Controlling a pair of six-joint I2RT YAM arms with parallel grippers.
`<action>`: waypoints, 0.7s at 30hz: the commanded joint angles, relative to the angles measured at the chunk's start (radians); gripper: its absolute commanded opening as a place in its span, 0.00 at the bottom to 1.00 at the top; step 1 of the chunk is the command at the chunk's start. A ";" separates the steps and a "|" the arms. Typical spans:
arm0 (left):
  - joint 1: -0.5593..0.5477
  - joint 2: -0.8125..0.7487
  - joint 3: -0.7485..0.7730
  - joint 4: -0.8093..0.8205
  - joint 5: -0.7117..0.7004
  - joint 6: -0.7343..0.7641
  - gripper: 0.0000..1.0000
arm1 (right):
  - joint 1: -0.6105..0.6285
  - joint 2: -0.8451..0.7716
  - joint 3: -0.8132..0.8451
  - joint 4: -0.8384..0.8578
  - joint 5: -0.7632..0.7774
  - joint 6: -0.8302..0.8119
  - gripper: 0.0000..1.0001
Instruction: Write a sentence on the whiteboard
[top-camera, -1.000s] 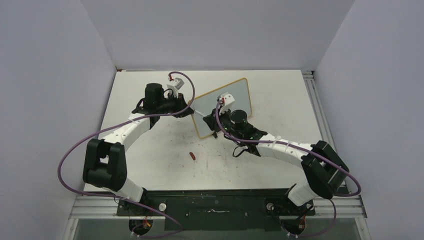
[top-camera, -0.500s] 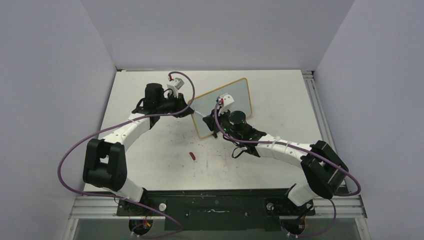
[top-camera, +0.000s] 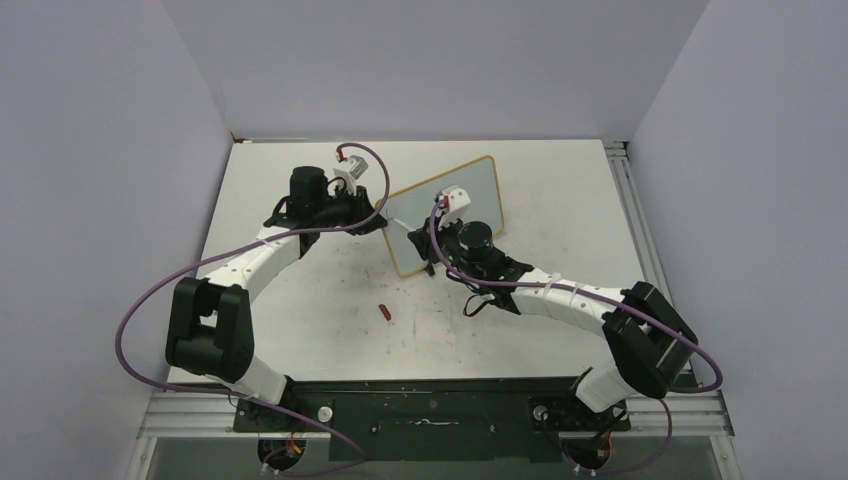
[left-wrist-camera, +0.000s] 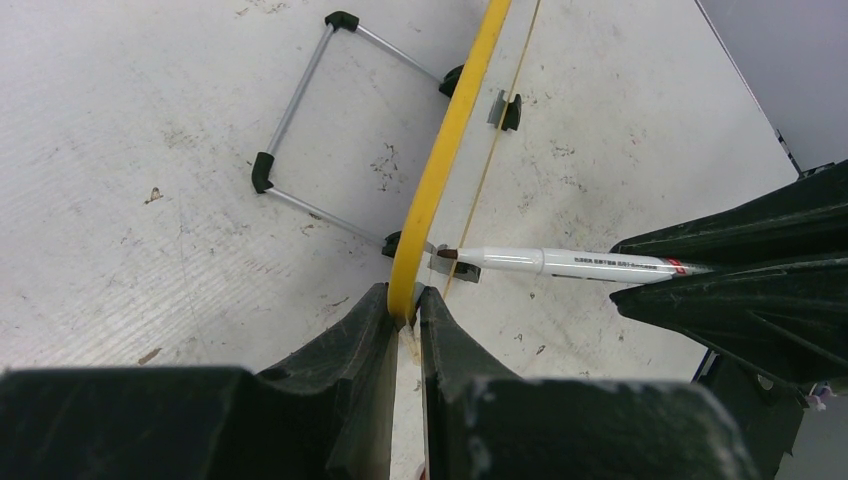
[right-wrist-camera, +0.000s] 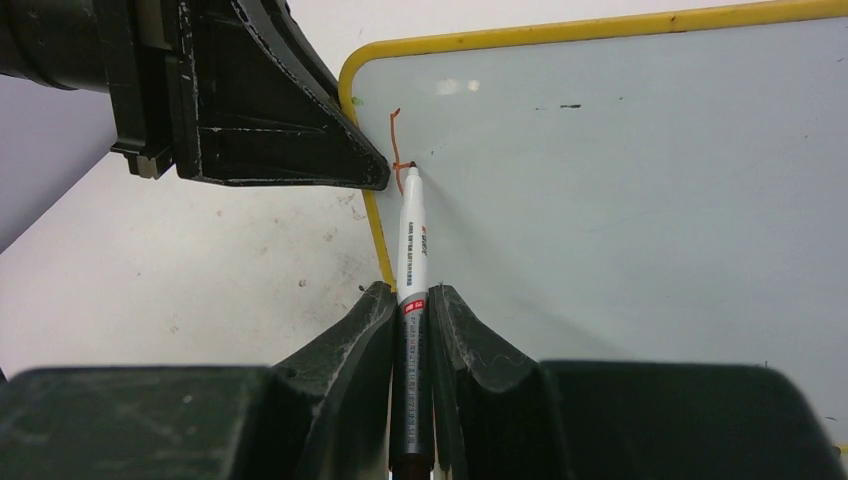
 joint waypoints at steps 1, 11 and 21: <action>-0.015 -0.015 0.026 -0.057 -0.006 0.025 0.00 | -0.001 -0.036 0.003 0.038 0.063 -0.003 0.05; -0.015 -0.016 0.027 -0.060 -0.016 0.023 0.00 | 0.001 -0.067 -0.014 0.047 0.037 -0.006 0.05; -0.016 -0.014 0.027 -0.063 -0.024 0.021 0.00 | 0.003 -0.109 -0.004 0.060 -0.008 -0.022 0.05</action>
